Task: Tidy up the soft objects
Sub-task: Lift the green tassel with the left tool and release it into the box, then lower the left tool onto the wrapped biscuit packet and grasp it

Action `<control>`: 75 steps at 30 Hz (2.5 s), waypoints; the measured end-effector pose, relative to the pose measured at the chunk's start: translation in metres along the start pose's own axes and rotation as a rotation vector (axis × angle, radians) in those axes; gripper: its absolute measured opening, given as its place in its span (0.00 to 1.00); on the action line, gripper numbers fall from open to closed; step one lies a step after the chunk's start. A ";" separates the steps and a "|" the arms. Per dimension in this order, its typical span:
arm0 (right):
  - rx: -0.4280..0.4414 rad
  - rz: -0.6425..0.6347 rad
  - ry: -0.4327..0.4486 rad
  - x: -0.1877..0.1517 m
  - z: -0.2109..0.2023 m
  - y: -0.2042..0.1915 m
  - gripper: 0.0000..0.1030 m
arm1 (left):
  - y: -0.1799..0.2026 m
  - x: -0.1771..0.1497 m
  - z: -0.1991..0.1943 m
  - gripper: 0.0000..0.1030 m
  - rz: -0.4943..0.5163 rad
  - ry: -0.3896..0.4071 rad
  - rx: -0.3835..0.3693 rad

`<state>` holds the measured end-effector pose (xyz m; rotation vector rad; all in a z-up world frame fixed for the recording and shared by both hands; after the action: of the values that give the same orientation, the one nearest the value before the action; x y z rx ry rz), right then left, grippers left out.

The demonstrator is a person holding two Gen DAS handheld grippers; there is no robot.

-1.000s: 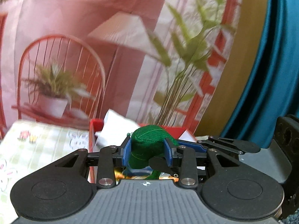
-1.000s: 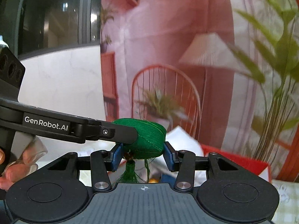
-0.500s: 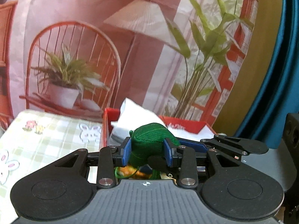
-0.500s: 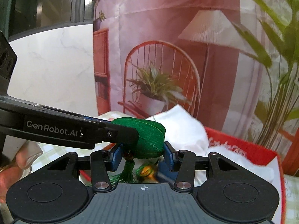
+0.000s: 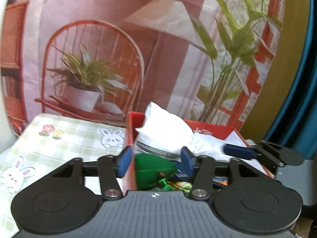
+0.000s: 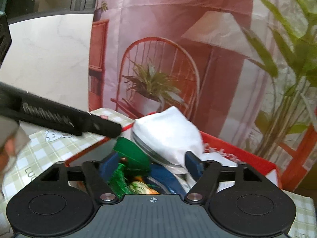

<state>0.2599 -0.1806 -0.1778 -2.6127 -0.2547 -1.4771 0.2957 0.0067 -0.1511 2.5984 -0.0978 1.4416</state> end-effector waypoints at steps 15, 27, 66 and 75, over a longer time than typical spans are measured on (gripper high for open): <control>-0.020 0.069 0.068 -0.041 -0.099 0.021 1.00 | 0.031 -0.031 -0.047 1.00 0.083 0.016 0.102; -0.077 0.173 -0.088 -0.143 -0.147 0.055 0.99 | 0.079 -0.078 -0.053 1.00 0.155 -0.030 -0.009; 0.199 0.134 -0.162 -0.186 -0.090 -0.046 0.62 | 0.057 -0.182 -0.016 0.41 -0.071 -0.374 -0.243; 0.183 0.153 -0.141 -0.194 -0.102 -0.050 0.55 | 0.066 -0.187 -0.020 0.41 -0.055 -0.368 -0.260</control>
<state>0.0654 -0.1675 -0.2906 -2.5286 -0.1899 -1.1654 0.1704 -0.0590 -0.2912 2.5885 -0.2404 0.8524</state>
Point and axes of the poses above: each gripper's, at about its wrist camera, not at the fingertips, and z roughly the way its jaws point, y to its right, x to its top, the point moved 3 cm from there along z, roughly the way its jaws point, and after that the axes turned 12 degrees about x, right-handed, at the moved point
